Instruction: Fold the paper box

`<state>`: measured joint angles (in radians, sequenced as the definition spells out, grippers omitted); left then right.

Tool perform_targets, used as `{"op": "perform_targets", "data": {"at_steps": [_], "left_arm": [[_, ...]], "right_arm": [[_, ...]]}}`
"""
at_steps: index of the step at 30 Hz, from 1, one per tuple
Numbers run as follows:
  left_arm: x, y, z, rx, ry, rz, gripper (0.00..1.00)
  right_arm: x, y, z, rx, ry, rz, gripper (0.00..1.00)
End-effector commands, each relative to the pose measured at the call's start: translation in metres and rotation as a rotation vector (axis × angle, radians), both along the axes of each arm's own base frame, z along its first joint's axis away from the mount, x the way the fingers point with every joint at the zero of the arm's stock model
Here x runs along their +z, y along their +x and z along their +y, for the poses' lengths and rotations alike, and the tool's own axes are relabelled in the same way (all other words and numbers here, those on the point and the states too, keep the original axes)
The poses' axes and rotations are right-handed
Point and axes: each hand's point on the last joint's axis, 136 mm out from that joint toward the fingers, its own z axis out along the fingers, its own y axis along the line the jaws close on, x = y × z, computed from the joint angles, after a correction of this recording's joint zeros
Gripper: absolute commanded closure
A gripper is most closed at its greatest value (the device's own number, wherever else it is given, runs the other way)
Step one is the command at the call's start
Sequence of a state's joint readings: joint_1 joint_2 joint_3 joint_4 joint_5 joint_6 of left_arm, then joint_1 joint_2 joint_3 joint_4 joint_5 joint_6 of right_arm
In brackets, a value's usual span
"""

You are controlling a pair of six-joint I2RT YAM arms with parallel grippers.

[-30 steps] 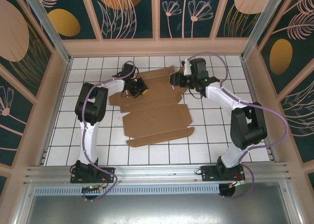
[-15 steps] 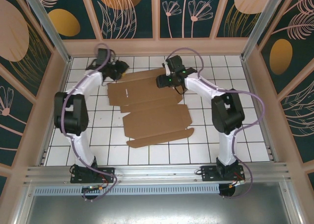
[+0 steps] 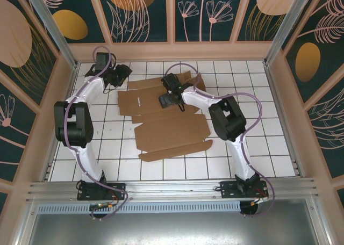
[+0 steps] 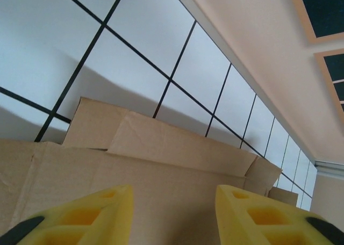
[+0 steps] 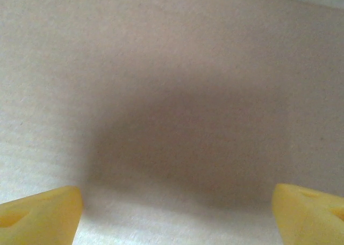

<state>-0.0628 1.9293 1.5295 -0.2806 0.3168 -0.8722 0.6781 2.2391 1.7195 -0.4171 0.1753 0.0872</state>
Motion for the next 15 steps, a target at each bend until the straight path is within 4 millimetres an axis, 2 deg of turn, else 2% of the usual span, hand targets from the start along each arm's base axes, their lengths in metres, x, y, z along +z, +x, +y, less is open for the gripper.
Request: {"op": "perform_targets", "data": {"at_steps": [1, 4, 9, 12, 15], "left_arm": [[0.013, 0.019, 0.006, -0.049, 0.056, -0.084, 0.53], [0.007, 0.030, 0.015, -0.057, 0.050, -0.080, 0.46], [-0.004, 0.046, 0.026, -0.078, 0.048, -0.070, 0.32], [-0.017, 0.056, 0.029, -0.100, 0.076, -0.024, 0.31], [-0.033, 0.064, 0.033, -0.116, 0.111, 0.037, 0.30]], "right_arm": [[-0.028, 0.003, -0.005, -0.026, -0.034, 0.028, 0.10], [-0.054, -0.012, -0.012, -0.028, -0.087, 0.130, 0.12], [-0.079, -0.035, -0.028, -0.043, -0.118, 0.231, 0.14], [-0.086, -0.038, -0.036, -0.061, -0.122, 0.263, 0.15], [-0.085, -0.039, -0.036, -0.061, -0.117, 0.266, 0.15]]}}
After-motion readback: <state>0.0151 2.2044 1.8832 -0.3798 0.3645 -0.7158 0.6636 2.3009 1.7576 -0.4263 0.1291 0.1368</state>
